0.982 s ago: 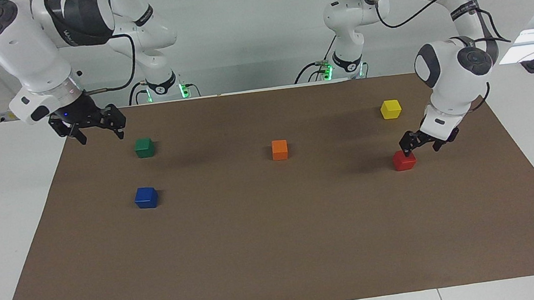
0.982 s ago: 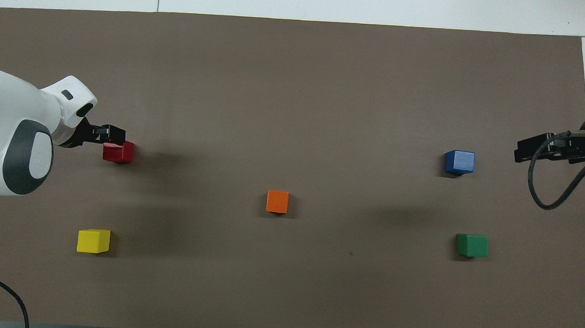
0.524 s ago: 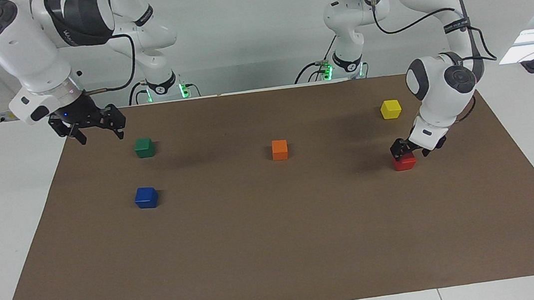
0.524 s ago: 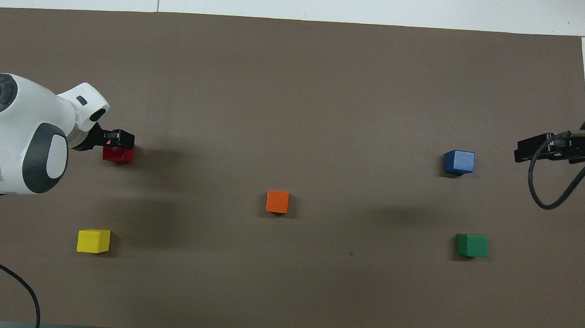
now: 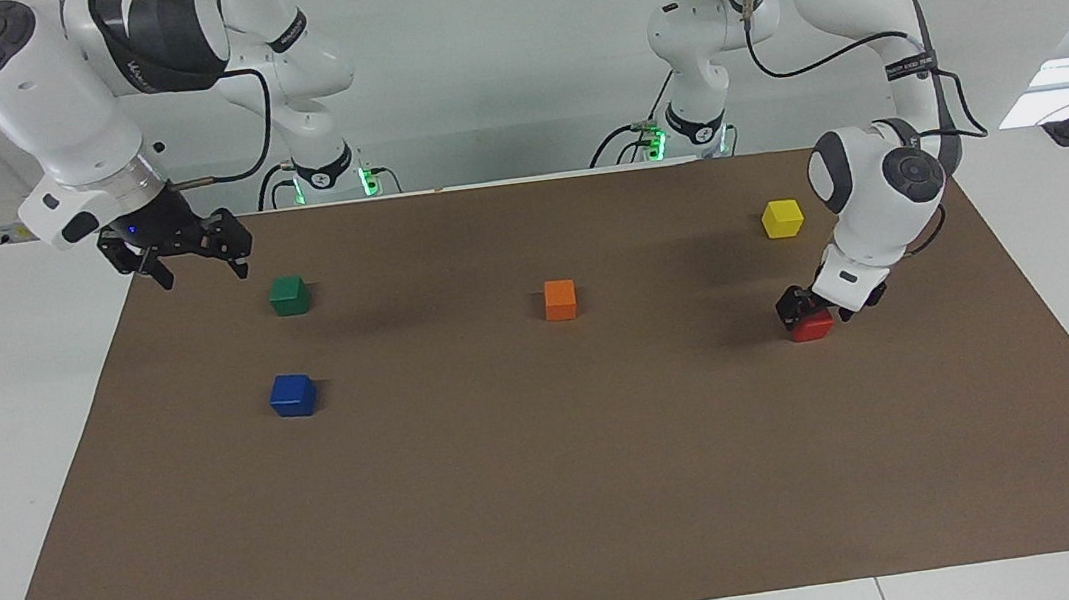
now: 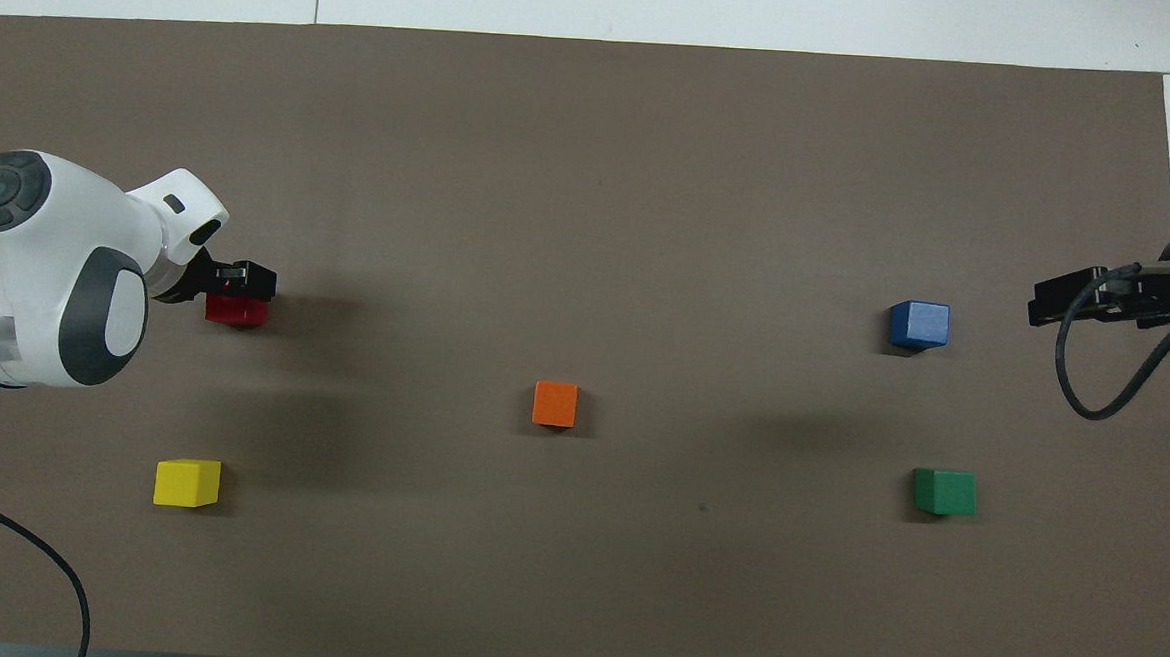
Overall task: Transfer red block to right arm and stack on blue block
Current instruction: 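Lift the red cube with the left gripper while the right gripper approaches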
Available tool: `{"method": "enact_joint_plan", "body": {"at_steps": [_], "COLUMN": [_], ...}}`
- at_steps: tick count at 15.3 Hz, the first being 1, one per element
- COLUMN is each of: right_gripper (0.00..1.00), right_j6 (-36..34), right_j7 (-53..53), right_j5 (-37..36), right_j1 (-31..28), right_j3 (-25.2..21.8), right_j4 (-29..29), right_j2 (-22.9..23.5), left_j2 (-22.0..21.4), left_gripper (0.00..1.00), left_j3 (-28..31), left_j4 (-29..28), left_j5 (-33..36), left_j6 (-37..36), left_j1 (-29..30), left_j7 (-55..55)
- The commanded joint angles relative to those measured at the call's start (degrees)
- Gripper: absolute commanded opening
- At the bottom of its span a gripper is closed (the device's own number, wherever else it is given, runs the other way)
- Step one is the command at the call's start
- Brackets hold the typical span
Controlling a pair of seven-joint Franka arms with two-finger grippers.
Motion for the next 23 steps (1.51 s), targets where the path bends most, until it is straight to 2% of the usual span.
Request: {"method": "enact_joint_plan", "body": {"at_steps": [1, 8, 9, 10, 11, 12, 14, 18, 20, 23], "right_gripper": [1.00, 1.00, 1.00, 1.00, 1.00, 1.00, 1.00, 1.00, 1.00, 1.00], "right_j6": [-0.1, 0.0, 0.0, 0.0, 0.0, 0.0, 0.0, 0.0, 0.2, 0.4], "right_j7": [-1.5, -1.4, -1.4, -1.4, -1.4, -1.4, -1.4, -1.4, -1.4, -1.1], "right_j5": [-0.7, -0.7, -0.7, -0.7, -0.7, -0.7, -0.7, -0.7, -0.7, -0.5], "right_j1": [-0.7, -0.8, -0.8, -0.8, -0.7, -0.8, -0.8, -0.7, -0.8, -0.5], "right_j3": [0.5, 0.5, 0.5, 0.5, 0.5, 0.5, 0.5, 0.5, 0.5, 0.5], "right_j4": [-1.2, -1.1, -1.1, -1.1, -1.1, -1.1, -1.1, -1.1, -1.1, -1.0], "right_j2": [-1.0, -1.0, -1.0, -1.0, -1.0, -1.0, -1.0, -1.0, -1.0, -1.0], "left_j2": [-0.1, 0.1, 0.7, 0.7, 0.8, 0.8, 0.6, -0.9, -2.5, -7.1], "left_gripper": [1.00, 1.00, 0.95, 0.66, 0.26, 0.00, 0.00, 0.00, 0.00, 0.00], "left_j3": [0.2, 0.2, 0.2, 0.2, 0.2, 0.1, 0.1, -0.2, -0.8, -1.0], "left_j4": [-1.3, -1.6, -1.6, -1.6, -1.6, -1.6, 0.2, 11.6, 16.1, 18.3], "left_j5": [-0.2, -0.2, -0.2, -0.2, -0.2, -0.3, -2.7, -6.6, -11.5, -18.9], "left_j6": [1.7, 1.9, 2.0, 2.0, 1.9, 1.6, -2.1, -21.6, -29.0, -34.2], "left_j1": [-0.4, -0.4, -0.4, -0.4, -0.3, 0.0, -0.2, -0.4, -0.4, -0.4], "left_j7": [0.9, 0.9, 0.8, 0.5, 0.5, 0.3, -2.1, -11.9, -16.4, -26.2]}}
